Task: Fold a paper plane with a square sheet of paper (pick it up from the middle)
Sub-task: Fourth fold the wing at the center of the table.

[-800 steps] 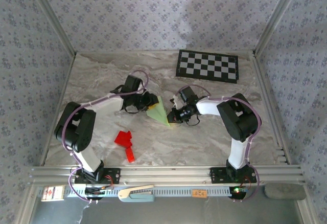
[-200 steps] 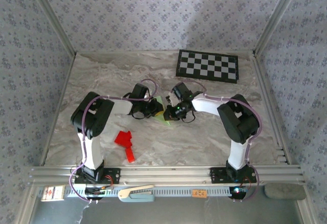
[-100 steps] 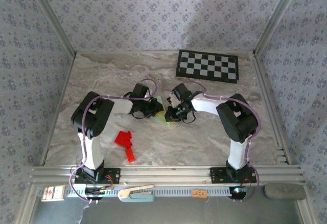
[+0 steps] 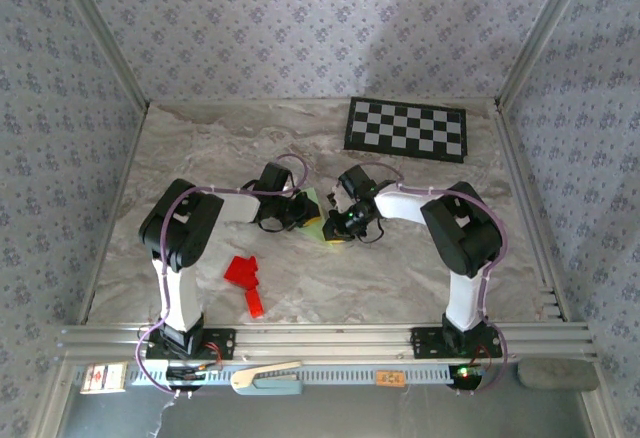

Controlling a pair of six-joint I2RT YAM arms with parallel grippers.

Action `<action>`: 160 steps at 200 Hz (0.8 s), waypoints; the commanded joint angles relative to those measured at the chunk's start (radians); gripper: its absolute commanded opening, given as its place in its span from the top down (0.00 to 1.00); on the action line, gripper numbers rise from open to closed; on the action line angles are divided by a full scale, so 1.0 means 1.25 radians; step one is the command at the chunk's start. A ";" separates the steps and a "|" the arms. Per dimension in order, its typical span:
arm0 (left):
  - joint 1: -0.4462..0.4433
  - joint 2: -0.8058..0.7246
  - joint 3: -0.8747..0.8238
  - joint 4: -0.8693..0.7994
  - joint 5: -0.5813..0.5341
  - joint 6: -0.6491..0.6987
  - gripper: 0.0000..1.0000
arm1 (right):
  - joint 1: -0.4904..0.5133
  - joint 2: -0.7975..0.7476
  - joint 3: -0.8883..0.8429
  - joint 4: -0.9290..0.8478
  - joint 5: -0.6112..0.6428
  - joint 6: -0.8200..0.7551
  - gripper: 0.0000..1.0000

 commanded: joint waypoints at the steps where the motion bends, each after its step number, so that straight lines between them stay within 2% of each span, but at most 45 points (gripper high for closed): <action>1: -0.001 0.047 -0.021 -0.125 -0.061 0.002 0.88 | -0.002 0.025 -0.018 -0.026 -0.010 0.002 0.87; 53: -0.001 0.048 -0.024 -0.130 -0.068 0.001 0.88 | -0.003 0.023 -0.037 -0.045 -0.025 0.001 0.87; 84: 0.000 0.045 -0.024 -0.130 -0.067 0.001 0.88 | -0.021 -0.033 -0.051 -0.004 -0.098 0.031 0.87; 108: 0.000 0.040 -0.024 -0.127 -0.066 -0.003 0.88 | -0.027 -0.077 -0.010 0.001 -0.069 0.030 0.86; 160: -0.001 0.041 -0.024 -0.114 -0.052 -0.013 0.88 | -0.003 -0.014 0.035 -0.025 -0.003 0.008 0.86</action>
